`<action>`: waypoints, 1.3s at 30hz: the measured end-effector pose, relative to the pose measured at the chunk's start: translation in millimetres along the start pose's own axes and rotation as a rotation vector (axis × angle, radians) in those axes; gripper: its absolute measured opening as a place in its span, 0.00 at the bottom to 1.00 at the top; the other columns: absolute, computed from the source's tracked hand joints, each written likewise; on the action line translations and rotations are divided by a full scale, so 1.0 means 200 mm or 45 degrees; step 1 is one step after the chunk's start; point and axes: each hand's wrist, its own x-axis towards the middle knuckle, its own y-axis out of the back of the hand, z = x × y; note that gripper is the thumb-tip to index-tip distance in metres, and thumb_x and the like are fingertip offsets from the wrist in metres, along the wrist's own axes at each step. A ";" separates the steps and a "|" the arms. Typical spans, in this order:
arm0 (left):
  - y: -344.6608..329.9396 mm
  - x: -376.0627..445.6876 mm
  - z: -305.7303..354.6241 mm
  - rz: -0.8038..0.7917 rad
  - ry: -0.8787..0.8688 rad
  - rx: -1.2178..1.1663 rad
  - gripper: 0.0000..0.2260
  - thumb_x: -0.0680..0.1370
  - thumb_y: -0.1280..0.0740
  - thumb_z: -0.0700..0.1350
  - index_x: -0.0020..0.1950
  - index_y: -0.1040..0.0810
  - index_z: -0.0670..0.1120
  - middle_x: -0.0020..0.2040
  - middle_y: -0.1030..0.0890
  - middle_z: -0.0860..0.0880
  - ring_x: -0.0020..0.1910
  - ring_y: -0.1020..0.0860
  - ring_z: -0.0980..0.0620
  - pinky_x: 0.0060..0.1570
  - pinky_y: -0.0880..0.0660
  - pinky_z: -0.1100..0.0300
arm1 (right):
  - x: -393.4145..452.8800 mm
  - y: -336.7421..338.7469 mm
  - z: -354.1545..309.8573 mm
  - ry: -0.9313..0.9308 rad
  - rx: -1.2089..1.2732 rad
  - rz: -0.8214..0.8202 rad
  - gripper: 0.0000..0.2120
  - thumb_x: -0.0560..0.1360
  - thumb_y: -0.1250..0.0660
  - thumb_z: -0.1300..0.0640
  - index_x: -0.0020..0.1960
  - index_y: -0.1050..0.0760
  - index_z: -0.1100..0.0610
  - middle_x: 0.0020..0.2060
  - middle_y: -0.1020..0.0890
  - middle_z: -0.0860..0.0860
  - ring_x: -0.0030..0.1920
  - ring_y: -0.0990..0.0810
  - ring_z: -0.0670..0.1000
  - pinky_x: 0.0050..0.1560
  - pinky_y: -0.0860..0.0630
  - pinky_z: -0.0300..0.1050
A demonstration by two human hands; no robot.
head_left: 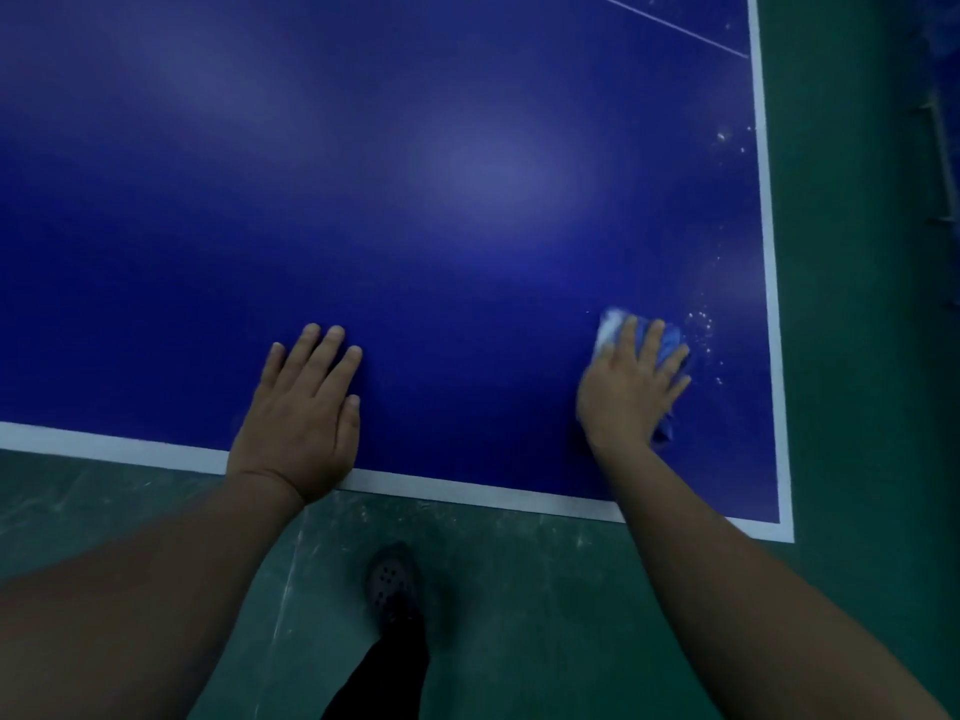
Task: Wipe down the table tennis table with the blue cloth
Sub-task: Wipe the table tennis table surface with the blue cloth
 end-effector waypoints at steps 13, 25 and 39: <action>0.05 -0.03 -0.01 0.095 0.032 -0.250 0.28 0.80 0.49 0.55 0.77 0.32 0.43 0.79 0.36 0.44 0.80 0.45 0.47 0.80 0.57 0.51 | 0.11 0.03 -0.06 0.431 -0.108 -0.080 0.25 0.84 0.56 0.46 0.81 0.46 0.46 0.82 0.50 0.49 0.80 0.55 0.62 0.77 0.55 0.68; 0.03 -0.53 -0.35 0.195 0.666 -0.134 0.33 0.83 0.57 0.58 0.82 0.53 0.40 0.83 0.59 0.45 0.81 0.64 0.49 0.79 0.63 0.49 | -0.23 -0.15 -0.38 1.497 -0.254 -0.049 0.24 0.80 0.42 0.52 0.76 0.32 0.51 0.77 0.34 0.55 0.75 0.38 0.68 0.69 0.40 0.74; -0.02 -0.55 -0.42 0.232 0.599 -0.240 0.30 0.83 0.55 0.56 0.82 0.54 0.43 0.83 0.56 0.47 0.81 0.62 0.50 0.79 0.58 0.47 | -0.51 -0.28 -1.10 2.019 -0.372 -0.110 0.27 0.80 0.48 0.48 0.79 0.39 0.48 0.80 0.41 0.53 0.78 0.45 0.66 0.75 0.48 0.68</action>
